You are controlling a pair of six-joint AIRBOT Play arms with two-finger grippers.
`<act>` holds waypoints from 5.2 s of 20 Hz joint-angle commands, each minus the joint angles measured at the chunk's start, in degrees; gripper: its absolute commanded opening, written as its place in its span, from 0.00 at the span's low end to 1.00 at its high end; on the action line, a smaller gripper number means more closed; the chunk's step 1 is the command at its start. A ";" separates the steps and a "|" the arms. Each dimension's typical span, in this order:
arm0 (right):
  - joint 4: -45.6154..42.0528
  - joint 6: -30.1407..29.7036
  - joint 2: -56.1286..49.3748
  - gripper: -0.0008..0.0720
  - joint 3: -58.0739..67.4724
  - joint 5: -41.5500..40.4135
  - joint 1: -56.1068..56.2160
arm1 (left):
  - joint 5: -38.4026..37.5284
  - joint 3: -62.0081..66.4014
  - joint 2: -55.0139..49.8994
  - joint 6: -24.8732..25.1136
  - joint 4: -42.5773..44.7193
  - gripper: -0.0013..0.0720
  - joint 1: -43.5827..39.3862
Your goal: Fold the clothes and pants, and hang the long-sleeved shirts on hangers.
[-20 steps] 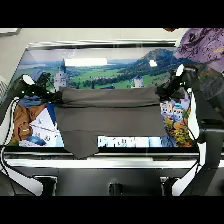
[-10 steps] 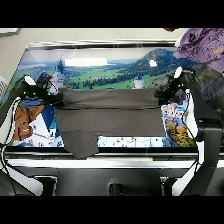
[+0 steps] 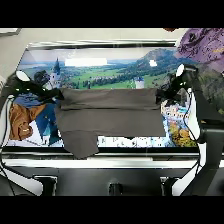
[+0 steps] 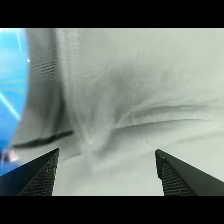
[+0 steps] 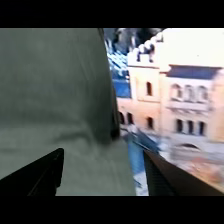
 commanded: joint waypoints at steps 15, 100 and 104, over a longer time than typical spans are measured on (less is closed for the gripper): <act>29.07 -20.63 37.94 0.76 -52.46 -11.87 -16.76 | 8.26 -71.63 40.85 18.86 -26.01 0.98 20.09; 24.39 -15.50 40.09 0.06 -53.27 -13.29 -18.18 | 6.16 -57.27 50.84 3.85 -14.08 0.03 9.03; 23.65 -16.11 36.33 0.06 -48.65 -15.69 -14.43 | 8.09 -46.27 38.05 4.72 -14.08 0.04 6.75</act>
